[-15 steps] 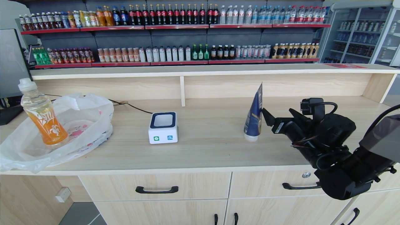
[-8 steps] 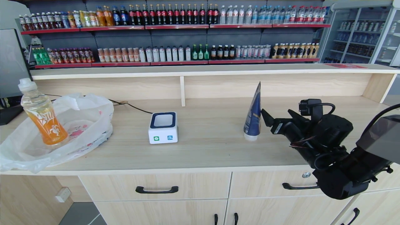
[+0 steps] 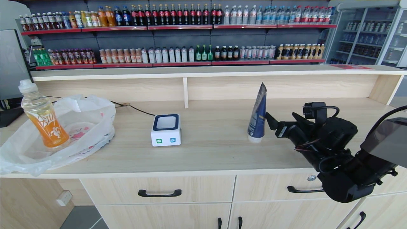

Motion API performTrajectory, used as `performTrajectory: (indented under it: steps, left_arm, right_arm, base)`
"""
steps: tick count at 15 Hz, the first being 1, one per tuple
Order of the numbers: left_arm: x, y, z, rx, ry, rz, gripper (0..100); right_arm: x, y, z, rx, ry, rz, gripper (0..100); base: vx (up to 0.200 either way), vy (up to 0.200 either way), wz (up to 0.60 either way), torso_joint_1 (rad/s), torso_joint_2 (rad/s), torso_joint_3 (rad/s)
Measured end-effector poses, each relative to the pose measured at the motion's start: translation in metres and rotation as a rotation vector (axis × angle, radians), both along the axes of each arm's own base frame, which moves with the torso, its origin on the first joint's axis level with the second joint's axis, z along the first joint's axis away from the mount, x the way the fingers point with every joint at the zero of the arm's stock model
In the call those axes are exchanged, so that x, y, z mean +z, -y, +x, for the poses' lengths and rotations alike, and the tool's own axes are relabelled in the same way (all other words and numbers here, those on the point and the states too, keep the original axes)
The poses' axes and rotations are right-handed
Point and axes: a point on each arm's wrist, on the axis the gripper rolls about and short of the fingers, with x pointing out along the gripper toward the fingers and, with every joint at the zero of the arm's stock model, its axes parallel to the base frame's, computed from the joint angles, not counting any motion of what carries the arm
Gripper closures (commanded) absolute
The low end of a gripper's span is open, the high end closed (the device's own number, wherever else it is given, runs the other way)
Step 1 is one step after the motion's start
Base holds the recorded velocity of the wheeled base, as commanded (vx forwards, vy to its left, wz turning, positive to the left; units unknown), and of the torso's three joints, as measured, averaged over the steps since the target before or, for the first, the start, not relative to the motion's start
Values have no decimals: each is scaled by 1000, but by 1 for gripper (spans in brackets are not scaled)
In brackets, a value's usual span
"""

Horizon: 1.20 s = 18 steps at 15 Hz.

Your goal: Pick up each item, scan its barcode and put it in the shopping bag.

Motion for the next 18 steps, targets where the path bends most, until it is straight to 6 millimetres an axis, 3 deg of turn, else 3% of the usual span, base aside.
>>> performTrajectory:
  steps: [13, 18]
  left_arm:
    - [0, 0, 0, 0, 0, 0, 0]
    - [0, 0, 0, 0, 0, 0, 0]
  right_arm:
    - [-8, 0, 5, 17, -14, -6, 0]
    - [-8, 9, 4, -7, -22, -8, 0]
  base:
    - [0, 0, 0, 0, 0, 0]
    - [0, 0, 0, 0, 0, 0]
